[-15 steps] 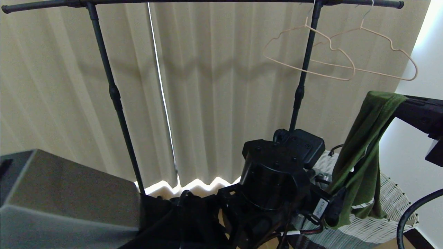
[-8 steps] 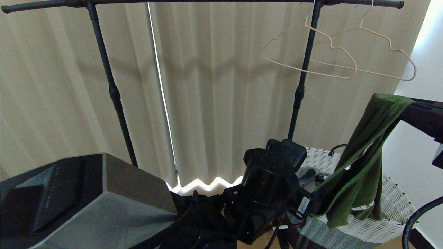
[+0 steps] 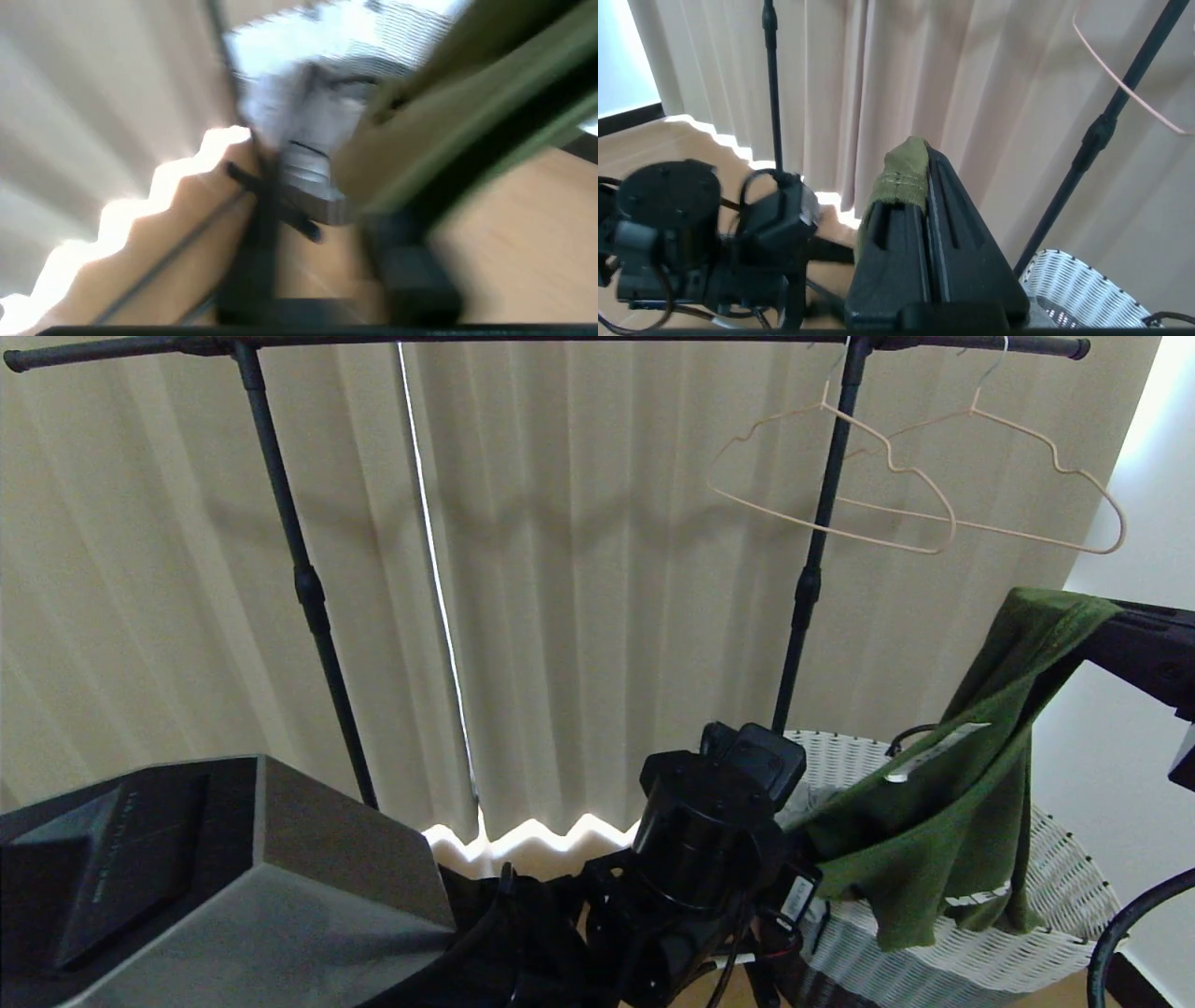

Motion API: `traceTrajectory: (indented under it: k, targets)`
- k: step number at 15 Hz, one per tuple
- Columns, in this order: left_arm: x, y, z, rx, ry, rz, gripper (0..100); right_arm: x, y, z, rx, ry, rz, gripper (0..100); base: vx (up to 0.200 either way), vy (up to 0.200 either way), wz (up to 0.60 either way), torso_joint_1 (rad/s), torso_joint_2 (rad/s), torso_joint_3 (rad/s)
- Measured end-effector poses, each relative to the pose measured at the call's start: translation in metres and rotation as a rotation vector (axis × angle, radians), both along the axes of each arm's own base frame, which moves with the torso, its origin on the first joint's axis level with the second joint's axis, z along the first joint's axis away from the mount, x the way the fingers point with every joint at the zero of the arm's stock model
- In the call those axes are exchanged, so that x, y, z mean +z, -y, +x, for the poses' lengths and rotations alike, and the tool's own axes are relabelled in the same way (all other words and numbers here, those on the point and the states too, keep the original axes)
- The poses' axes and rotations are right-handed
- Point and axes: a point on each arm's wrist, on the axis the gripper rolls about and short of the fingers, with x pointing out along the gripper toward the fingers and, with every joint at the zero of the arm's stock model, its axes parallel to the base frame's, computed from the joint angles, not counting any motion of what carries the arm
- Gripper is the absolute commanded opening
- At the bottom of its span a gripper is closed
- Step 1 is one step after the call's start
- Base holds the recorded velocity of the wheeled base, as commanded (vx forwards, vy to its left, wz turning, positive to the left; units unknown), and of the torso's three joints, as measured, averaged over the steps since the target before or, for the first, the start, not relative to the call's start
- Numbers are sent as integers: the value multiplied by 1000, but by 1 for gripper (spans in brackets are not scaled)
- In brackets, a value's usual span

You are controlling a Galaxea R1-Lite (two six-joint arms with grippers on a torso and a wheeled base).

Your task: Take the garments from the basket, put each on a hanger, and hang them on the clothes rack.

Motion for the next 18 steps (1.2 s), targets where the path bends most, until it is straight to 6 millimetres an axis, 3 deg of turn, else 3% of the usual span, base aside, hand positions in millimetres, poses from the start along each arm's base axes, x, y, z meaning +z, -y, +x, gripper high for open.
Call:
traceTrajectory:
  k: [3,6,11,18]
  targets:
    - [2,-24,-11,35,88,22,0,0,0,1,-5,-1,-1,0,0,0,0,0,0,0]
    - [28,-66,-22,68,168,23,0,2,0,2,-9,6,2,0,0,0,0,0,0,0]
    - [105,-139,-25,199,232,20,0,14,4,4,-36,41,19,0,0,0,0,0,0,0]
    - [226,-176,-19,322,362,12,0,43,-3,24,-59,152,-41,0,0,0,0,0,0,0]
